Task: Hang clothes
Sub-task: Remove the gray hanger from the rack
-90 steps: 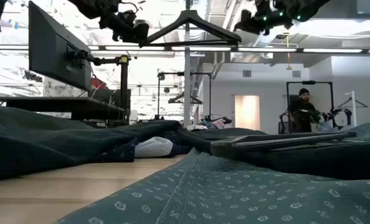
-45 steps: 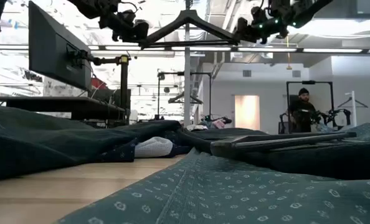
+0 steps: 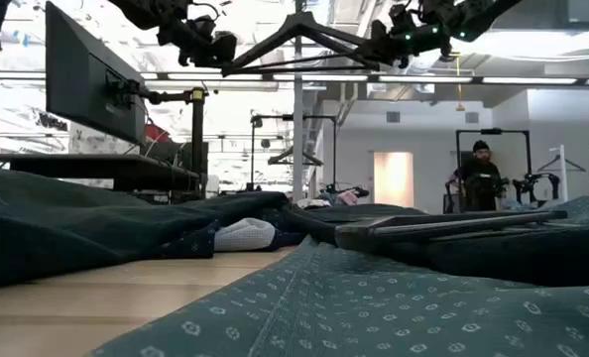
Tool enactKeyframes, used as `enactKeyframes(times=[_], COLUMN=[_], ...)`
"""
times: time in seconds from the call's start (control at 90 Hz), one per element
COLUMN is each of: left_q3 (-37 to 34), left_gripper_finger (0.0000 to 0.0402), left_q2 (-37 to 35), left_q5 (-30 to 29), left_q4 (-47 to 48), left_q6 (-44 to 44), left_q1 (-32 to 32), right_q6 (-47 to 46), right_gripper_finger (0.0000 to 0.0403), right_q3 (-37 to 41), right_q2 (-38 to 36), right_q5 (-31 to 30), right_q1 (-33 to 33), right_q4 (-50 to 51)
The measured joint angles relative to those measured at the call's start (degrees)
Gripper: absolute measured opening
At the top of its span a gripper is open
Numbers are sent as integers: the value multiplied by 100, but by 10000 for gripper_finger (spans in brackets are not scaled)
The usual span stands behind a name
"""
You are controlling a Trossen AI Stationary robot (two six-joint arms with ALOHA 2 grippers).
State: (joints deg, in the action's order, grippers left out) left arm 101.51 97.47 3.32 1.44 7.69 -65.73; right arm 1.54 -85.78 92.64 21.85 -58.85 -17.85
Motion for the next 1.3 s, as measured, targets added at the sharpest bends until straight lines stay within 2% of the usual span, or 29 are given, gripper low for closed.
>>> enactKeyframes(times=[0.167,0.256,0.322,0.444,0.478,0.622,1.044,1.3], left_q3=[0,0,0,0,0,0,-2,-2], left_gripper_finger=[162,162,162,162,162,162,162,162], left_q2=[0,0,0,0,0,0,-102,-418], left_q5=[1,0,-1,-2,8,103,93,91], left_q4=[-1,-3,-1,2,10,58,196,486], left_q6=[1,1,1,-28,-31,-5,641,768], left_q1=[2,2,2,2,8,29,412,570], right_q6=[-83,-234,-166,-71,-19,75,450,573], right_gripper_finger=[176,160,130,42,29,29,29,29], right_q3=[0,0,0,0,0,-3,-793,-883], right_q2=[0,0,0,0,-1,-127,-685,-1261], right_q5=[80,232,367,637,646,555,654,656], right_q1=[4,-24,-72,-178,-197,-212,-320,-358], right_q4=[-248,-152,52,380,404,407,1679,2368])
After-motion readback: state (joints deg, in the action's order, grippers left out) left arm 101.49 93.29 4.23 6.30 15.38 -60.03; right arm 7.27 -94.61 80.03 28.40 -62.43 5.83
